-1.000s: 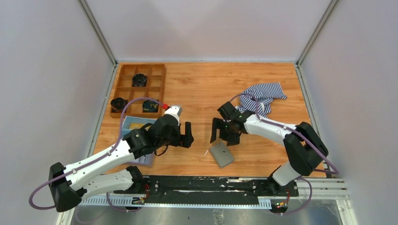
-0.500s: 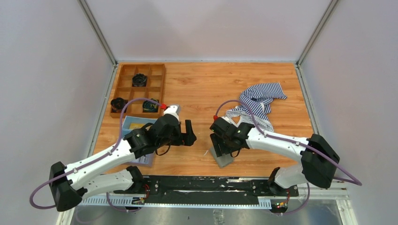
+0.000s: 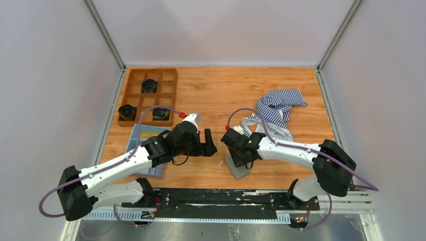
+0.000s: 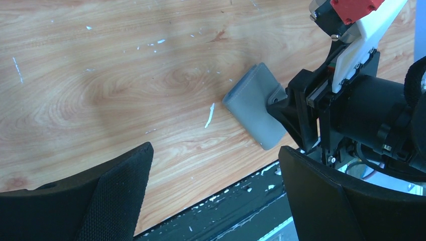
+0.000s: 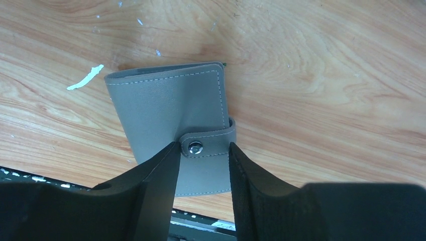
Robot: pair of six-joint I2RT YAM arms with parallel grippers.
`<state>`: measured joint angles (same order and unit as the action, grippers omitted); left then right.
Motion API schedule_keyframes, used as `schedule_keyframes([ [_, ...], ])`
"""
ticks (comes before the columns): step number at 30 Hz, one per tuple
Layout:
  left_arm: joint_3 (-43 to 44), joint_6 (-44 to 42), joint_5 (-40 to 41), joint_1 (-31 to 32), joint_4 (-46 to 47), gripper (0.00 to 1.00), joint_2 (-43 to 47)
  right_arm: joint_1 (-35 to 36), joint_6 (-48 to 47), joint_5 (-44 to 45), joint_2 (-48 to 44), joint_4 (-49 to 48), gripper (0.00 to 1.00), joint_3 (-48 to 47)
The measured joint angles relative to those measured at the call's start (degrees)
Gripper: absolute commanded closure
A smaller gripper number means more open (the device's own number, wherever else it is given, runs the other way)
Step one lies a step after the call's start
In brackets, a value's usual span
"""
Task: Take the credit cards out of the card holder
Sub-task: Open the card holder at the center of the board.
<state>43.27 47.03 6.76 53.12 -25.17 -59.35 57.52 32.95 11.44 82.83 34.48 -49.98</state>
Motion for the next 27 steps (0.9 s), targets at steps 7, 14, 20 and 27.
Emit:
schedule_keyframes([
  [7, -0.63, 0.61, -0.79, 0.00, 1.09, 0.00, -0.94, 0.28, -0.07, 0.57, 0.07, -0.13, 0.43, 0.00],
  [14, -0.63, 1.14, -1.07, 0.00, 1.22, 0.00, -1.46, 1.66, 0.11, 1.31, 0.35, -1.38, 0.71, 0.00],
  [20, -0.63, 1.27, -1.27, 0.00, 1.44, 0.00, -1.46, 2.01, 0.44, 2.67, 0.44, -2.19, 1.00, 0.00],
  [27, -0.90, 1.33, -2.05, 0.00, 2.21, 0.00, -2.19, 1.99, 0.83, 3.54, -1.57, -1.75, 1.00, -0.07],
])
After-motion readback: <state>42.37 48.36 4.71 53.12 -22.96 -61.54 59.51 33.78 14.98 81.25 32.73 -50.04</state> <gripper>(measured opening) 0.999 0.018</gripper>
